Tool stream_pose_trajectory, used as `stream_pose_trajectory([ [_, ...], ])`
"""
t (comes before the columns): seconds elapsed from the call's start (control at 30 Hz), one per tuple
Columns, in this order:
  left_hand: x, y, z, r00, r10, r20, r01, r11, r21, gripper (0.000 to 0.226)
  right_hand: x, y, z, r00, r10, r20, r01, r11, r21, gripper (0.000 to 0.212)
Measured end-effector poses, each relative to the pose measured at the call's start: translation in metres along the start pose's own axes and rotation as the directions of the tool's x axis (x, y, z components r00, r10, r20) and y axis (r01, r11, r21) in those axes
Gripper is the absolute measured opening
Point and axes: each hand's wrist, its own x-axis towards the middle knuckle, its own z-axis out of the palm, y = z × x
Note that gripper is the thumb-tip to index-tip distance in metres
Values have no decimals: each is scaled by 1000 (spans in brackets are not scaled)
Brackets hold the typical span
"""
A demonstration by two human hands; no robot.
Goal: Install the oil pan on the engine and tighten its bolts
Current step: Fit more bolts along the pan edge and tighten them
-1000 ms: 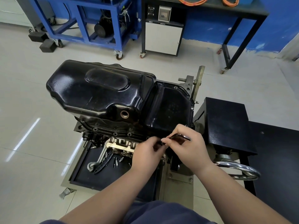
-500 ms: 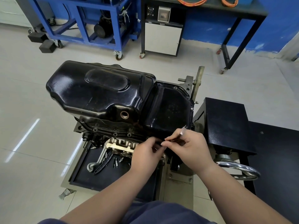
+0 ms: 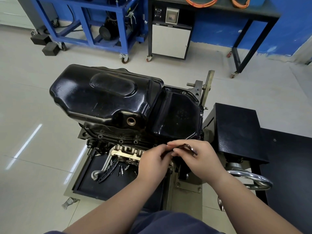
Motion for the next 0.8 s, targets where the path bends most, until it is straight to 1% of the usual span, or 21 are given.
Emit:
stream_pose_trajectory([
  [0.1,-3,0,1,1000,-11,-21,10,1000,-14,12,-1,-2,3,999,0,-42,-1,1000,-21,26],
  [0.2,-4,2,0,999,-34,-38,32,999,-43,10,0,-1,8,993,20,-113,-20,1000,-1,5],
  [0.27,-3,1,-1,999,-29,-22,29,999,-34,6,2,0,8,992,45,-119,-45,999,5,8],
  [0.37,-2,2,-1,1000,-17,-13,17,1000,-3,5,3,1,8,996,57,-67,-55,998,31,6],
  [0.47,-1,3,-2,1000,-23,-12,23,1000,-11,10,0,0,4,999,43,-1,-43,998,48,28],
  [0.53,-1,2,-2,1000,-26,-6,26,1000,-11,13,-3,0,3,999,42,24,-43,999,21,33],
  [0.63,-4,1,-1,998,-58,-24,58,998,-1,11,-4,0,6,998,50,-46,-51,998,-24,26],
  [0.73,-6,2,0,995,-82,-49,81,997,-22,9,-1,-1,13,989,70,-129,-72,997,-8,8],
  [0.8,-4,3,0,997,-75,-30,75,997,-19,8,0,-1,15,986,69,-155,-79,995,-58,15],
])
